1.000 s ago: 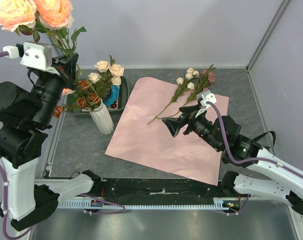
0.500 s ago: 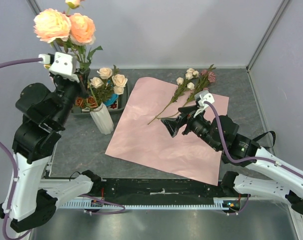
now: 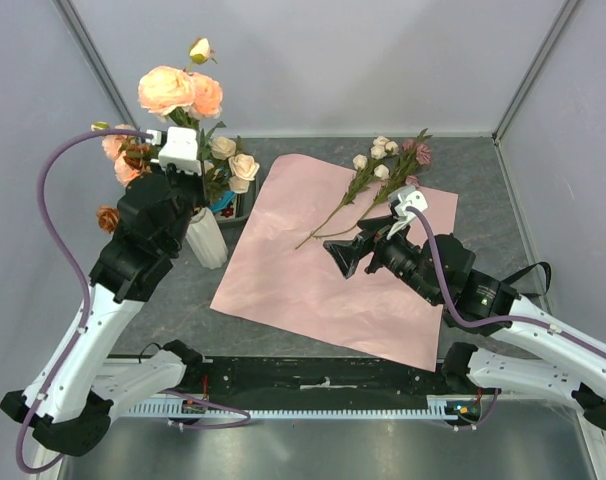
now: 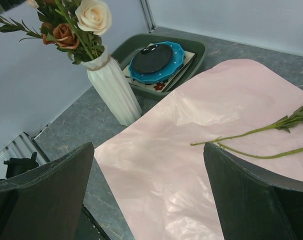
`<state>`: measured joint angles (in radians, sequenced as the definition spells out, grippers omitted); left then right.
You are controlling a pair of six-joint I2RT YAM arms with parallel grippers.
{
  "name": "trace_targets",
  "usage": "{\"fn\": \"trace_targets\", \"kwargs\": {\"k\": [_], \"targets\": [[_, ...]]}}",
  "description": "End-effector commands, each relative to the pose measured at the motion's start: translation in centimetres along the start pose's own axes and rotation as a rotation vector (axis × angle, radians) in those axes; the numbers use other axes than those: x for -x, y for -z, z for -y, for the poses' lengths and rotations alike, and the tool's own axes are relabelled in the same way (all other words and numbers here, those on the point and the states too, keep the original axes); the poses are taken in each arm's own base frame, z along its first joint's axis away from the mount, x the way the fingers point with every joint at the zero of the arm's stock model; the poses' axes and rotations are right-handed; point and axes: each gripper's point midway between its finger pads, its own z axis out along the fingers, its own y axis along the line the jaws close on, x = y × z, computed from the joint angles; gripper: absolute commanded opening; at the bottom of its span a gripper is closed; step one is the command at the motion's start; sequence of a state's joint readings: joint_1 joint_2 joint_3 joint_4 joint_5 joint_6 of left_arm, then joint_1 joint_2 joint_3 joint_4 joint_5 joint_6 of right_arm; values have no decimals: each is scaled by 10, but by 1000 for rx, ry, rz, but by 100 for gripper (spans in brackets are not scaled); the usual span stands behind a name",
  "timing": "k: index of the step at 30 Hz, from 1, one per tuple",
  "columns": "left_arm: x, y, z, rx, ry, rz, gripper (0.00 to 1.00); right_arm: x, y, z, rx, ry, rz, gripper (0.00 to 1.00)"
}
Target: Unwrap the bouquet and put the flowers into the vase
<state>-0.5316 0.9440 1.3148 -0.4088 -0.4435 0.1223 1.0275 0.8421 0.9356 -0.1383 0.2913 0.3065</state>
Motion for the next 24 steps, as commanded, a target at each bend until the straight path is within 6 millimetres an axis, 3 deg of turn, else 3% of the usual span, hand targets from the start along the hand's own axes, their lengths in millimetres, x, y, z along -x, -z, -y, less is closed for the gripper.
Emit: {"fn": "trace_targets", "kwargs": {"k": [1, 9, 15, 18, 19, 22, 24], "targets": [[-5, 0, -16, 121, 120, 56, 2, 9, 3, 1, -6, -20, 36, 98], [-60, -2, -19, 206, 179, 2, 2, 5, 1, 1, -6, -21, 25, 98], [-81, 2, -23, 248, 214, -21, 2, 0, 0, 3, -15, -30, 13, 98], [-81, 8, -23, 236, 236, -28, 32, -8, -5, 7, -44, -29, -6, 98], [-81, 10, -23, 232, 242, -31, 49, -11, -6, 9, -54, -29, -15, 98], [-77, 20, -21, 193, 273, -34, 73, -19, -14, 15, -91, -36, -47, 98], [-72, 29, -17, 145, 291, -36, 79, -27, -20, 20, -112, -48, -72, 98]]}}
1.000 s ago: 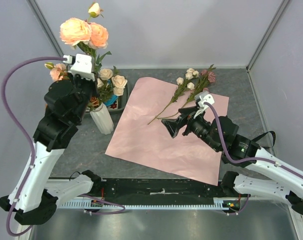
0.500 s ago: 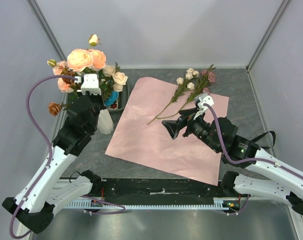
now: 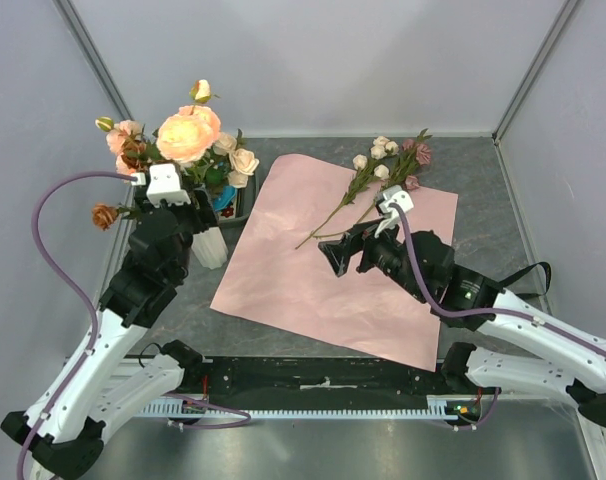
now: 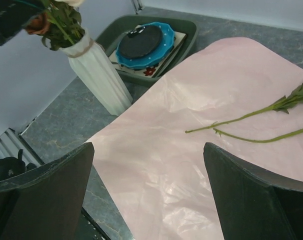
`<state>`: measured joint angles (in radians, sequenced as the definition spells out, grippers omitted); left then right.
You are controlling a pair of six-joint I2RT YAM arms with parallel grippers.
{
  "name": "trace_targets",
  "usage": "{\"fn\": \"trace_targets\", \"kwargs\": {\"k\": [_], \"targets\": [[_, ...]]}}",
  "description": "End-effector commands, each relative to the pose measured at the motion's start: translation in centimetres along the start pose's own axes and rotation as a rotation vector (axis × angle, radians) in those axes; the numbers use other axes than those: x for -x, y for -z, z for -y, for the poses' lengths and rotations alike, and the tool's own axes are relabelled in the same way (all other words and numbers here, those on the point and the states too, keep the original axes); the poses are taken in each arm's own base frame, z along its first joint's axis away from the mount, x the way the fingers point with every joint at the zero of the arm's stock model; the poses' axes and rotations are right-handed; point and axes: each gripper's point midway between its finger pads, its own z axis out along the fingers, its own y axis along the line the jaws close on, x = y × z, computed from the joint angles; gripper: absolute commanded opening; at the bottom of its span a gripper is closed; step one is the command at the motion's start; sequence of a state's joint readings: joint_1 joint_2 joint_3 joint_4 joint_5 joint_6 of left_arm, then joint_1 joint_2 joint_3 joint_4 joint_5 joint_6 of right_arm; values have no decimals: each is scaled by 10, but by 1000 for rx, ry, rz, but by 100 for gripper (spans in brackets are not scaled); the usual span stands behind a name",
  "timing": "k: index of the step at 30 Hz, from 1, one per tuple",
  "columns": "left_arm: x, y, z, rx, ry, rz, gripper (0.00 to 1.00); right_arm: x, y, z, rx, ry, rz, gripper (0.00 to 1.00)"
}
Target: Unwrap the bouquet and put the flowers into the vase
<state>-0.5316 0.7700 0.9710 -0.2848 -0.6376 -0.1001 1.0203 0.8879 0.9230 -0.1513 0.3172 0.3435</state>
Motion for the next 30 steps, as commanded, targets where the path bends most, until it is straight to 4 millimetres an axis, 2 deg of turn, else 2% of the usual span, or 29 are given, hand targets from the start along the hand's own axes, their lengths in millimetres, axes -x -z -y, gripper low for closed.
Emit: {"fn": "trace_targets", "kwargs": {"k": [1, 4, 7, 8, 10, 11, 13, 14, 15, 16, 17, 18, 19, 20, 21, 22, 24, 25, 26, 27, 28, 30], "targets": [[8, 19, 3, -63, 96, -14, 87, -8, -12, 12, -63, -36, -27, 98], [11, 32, 5, -111, 126, -45, 91, -15, -22, 21, -85, -70, -58, 98], [15, 46, 8, -166, 154, -63, 92, -29, -36, 44, -159, -146, -110, 98], [19, 51, 14, -205, 175, -65, 93, -30, -41, 63, -212, -178, -116, 98], [22, 61, 19, -268, 182, -69, 93, -36, -46, 81, -265, -268, -141, 98], [26, 69, 28, -336, 187, -72, 93, -42, -52, 101, -314, -305, -160, 98], [28, 79, 35, -397, 195, -84, 93, -48, -57, 121, -365, -368, -173, 98], [31, 86, 43, -458, 201, -88, 93, -56, -63, 141, -417, -423, -192, 98], [31, 90, 47, -490, 200, -98, 93, -59, -65, 152, -443, -453, -194, 98], [30, 94, 51, -519, 200, -107, 93, -71, -70, 166, -480, -483, -221, 98], [29, 102, 59, -577, 201, -128, 93, -72, -70, 188, -534, -539, -209, 98], [27, 105, 63, -605, 200, -139, 93, -76, -73, 196, -531, -574, -219, 97], [24, 108, 67, -630, 201, -153, 93, -88, -79, 208, -552, -603, -243, 95], [19, 114, 75, -688, 196, -183, 93, -88, -79, 227, -579, -634, -228, 93], [16, 117, 78, -712, 193, -195, 93, -87, -87, 231, -548, -661, -213, 89], [14, 119, 82, -733, 190, -208, 93, -100, -92, 243, -568, -677, -233, 85], [6, 124, 89, -781, 185, -242, 93, -94, -102, 262, -571, -661, -197, 78], [4, 124, 91, -790, 187, -250, 93, -105, -108, 271, -589, -657, -218, 75], [0, 126, 94, -807, 191, -266, 93, -106, -113, 276, -587, -639, -218, 71], [-2, 127, 96, -819, 190, -274, 93, -98, -122, 278, -571, -618, -195, 63], [-3, 127, 97, -828, 188, -278, 93, -110, -126, 287, -596, -615, -214, 61], [-4, 130, 99, -846, 189, -286, 92, -111, -135, 293, -597, -614, -210, 58]]}}
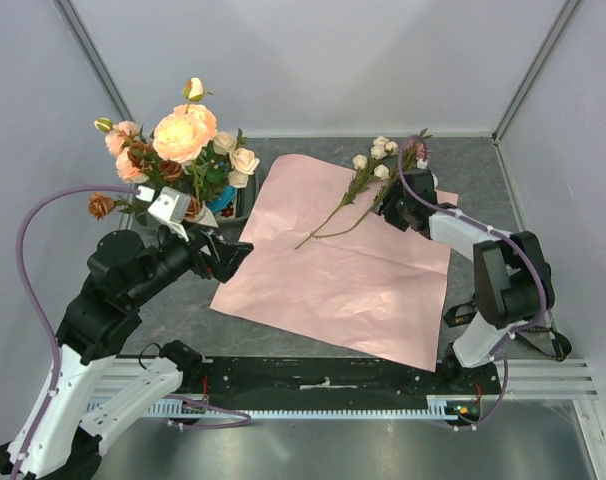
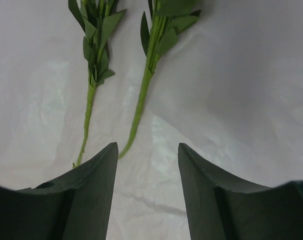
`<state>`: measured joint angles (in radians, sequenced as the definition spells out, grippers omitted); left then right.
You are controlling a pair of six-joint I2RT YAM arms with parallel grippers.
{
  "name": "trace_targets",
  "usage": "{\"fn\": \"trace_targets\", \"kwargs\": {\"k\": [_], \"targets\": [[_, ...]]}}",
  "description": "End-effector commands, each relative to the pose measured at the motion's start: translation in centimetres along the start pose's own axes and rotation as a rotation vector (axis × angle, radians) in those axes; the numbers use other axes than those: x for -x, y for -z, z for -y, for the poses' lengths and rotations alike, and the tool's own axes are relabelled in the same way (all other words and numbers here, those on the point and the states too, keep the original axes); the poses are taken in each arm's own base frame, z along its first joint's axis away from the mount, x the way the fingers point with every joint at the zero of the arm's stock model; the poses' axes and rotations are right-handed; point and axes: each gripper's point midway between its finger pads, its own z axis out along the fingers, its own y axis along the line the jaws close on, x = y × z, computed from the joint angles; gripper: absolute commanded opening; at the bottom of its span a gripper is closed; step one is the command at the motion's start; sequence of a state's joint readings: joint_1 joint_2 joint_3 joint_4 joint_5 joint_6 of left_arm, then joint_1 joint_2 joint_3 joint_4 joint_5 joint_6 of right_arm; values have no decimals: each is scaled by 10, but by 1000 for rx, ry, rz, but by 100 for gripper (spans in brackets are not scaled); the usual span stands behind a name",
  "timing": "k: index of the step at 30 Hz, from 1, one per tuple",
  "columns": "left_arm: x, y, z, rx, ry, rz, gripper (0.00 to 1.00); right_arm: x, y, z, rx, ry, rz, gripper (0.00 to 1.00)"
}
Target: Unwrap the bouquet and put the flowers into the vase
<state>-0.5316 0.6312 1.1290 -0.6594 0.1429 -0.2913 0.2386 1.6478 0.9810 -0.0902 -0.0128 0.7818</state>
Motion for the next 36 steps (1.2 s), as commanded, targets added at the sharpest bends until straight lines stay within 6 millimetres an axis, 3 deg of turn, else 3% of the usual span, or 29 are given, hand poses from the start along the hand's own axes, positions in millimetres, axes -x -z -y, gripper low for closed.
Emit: {"fn": "trace_targets", "kwargs": {"k": [1, 8, 10, 19, 25, 30, 32, 35, 36], "targets": [[-11, 0, 18, -100, 41, -52, 92, 31, -21, -38, 117, 13, 84, 58], [-3, 10, 27, -136, 41, -25, 91, 27, -56, -30, 109, -25, 101, 53], [0, 12, 28, -140, 41, -17, 91, 26, -66, -27, 99, -29, 102, 47], [15, 18, 32, -145, 30, 18, 91, 34, -91, -17, 68, -5, 165, 41], [24, 22, 30, -117, 45, 44, 90, 36, -100, -11, 57, 0, 186, 27], [33, 27, 35, -130, 58, 66, 90, 51, -84, -9, 60, -53, 230, 2], [37, 28, 36, -131, 60, 73, 90, 59, -73, -3, 53, -73, 256, 0], [41, 27, 38, -131, 66, 78, 90, 78, -42, -6, 57, -69, 312, 0], [42, 27, 38, -132, 69, 79, 90, 92, -23, -13, 77, -66, 353, 0]]}}
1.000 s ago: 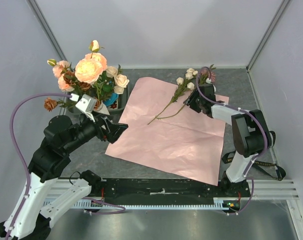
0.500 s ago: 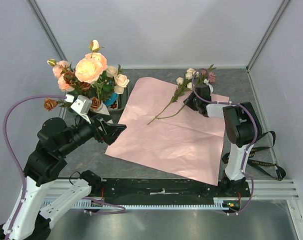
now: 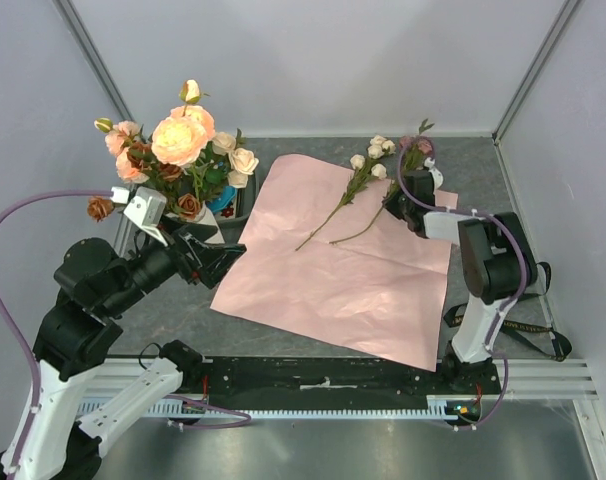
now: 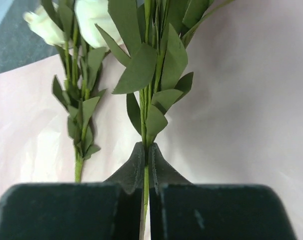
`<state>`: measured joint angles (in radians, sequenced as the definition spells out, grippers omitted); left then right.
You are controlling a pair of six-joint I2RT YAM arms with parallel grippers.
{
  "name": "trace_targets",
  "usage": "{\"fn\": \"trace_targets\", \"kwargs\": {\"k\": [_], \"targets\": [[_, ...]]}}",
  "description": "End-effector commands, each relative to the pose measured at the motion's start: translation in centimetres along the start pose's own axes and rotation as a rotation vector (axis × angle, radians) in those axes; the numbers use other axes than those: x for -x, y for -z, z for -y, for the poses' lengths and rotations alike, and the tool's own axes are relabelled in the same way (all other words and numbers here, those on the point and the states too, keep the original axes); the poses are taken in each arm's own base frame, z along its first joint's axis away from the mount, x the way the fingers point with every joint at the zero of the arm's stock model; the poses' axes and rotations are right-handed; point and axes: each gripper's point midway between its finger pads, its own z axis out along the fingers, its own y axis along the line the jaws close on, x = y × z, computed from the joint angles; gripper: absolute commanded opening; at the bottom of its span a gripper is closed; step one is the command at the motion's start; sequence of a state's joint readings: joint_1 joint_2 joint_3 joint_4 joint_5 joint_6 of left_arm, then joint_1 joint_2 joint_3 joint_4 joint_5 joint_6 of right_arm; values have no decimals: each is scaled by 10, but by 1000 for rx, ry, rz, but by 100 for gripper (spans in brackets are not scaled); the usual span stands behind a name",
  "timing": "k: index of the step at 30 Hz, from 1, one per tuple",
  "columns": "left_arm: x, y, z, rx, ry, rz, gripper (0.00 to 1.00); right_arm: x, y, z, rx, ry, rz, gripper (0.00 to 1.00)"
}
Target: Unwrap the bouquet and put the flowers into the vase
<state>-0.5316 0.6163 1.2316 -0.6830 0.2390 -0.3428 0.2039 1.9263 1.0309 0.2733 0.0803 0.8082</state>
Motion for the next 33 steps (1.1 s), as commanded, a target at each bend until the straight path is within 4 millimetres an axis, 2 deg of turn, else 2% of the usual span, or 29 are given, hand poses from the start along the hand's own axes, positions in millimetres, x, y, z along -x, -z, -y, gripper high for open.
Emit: {"fn": "trace_targets", "kwargs": {"k": [1, 2, 4, 5, 7, 8, 10, 11, 12, 13, 14, 18, 20, 21, 23, 24, 25, 26, 27, 28, 29, 30, 31, 32, 33], "targets": [[13, -2, 6, -11, 38, 22, 90, 65, 54, -27, 55, -7, 172, 0], [13, -3, 6, -12, 41, 20, 90, 81, 73, -36, 71, 17, 218, 0], [13, -7, 9, -32, 48, 15, 90, 86, 92, -33, 56, 44, 234, 0], [15, -11, 10, -40, 49, 21, 91, 100, 113, -42, 86, 61, 276, 0], [15, -14, 15, -68, 62, 16, 91, 98, 131, -47, 120, 94, 272, 0], [18, -20, 17, -83, 65, 19, 91, 105, 150, -57, 168, 121, 294, 0], [17, -26, 23, -126, 84, 5, 91, 95, 168, -74, 270, 164, 253, 0], [19, -32, 25, -140, 91, 6, 91, 100, 185, -83, 314, 181, 277, 0], [20, -35, 29, -160, 111, 1, 91, 85, 198, -99, 396, 233, 236, 0], [21, -38, 31, -172, 122, -1, 91, 78, 206, -103, 422, 263, 228, 0], [22, -40, 33, -186, 131, 1, 88, 78, 227, -114, 474, 294, 253, 0], [23, -64, 54, -326, 196, -63, 75, 36, 277, -155, 671, 459, 204, 0], [24, -71, 63, -377, 219, -95, 70, 20, 300, -166, 751, 491, 175, 0], [22, -82, 63, -369, 225, -107, 70, 10, 312, -174, 799, 503, 156, 0], [21, -86, 82, -406, 179, -107, 70, 0, 332, -183, 875, 496, 129, 0], [15, -101, 78, -356, 170, -117, 70, -8, 341, -188, 912, 498, 111, 0], [7, -104, 93, -376, 154, -143, 70, -10, 350, -191, 938, 491, 105, 0], [14, -113, 90, -320, 131, -118, 70, -16, 357, -194, 961, 496, 91, 0], [11, -120, 91, -295, 123, -128, 70, -17, 361, -196, 969, 497, 89, 0], [-6, -132, 97, -281, 112, -183, 71, -18, 367, -196, 979, 499, 92, 0], [-2, -136, 99, -262, 88, -168, 72, -20, 369, -197, 982, 503, 90, 0], [1, -145, 88, -171, 75, -140, 72, -19, 371, -196, 976, 507, 95, 0], [-13, -156, 88, -136, 58, -182, 72, -18, 374, -195, 973, 506, 104, 0], [-2, -161, 81, -71, 38, -141, 72, -18, 374, -194, 966, 515, 109, 0], [-5, -167, 80, -46, 27, -149, 72, -15, 374, -194, 955, 516, 118, 0]]}}
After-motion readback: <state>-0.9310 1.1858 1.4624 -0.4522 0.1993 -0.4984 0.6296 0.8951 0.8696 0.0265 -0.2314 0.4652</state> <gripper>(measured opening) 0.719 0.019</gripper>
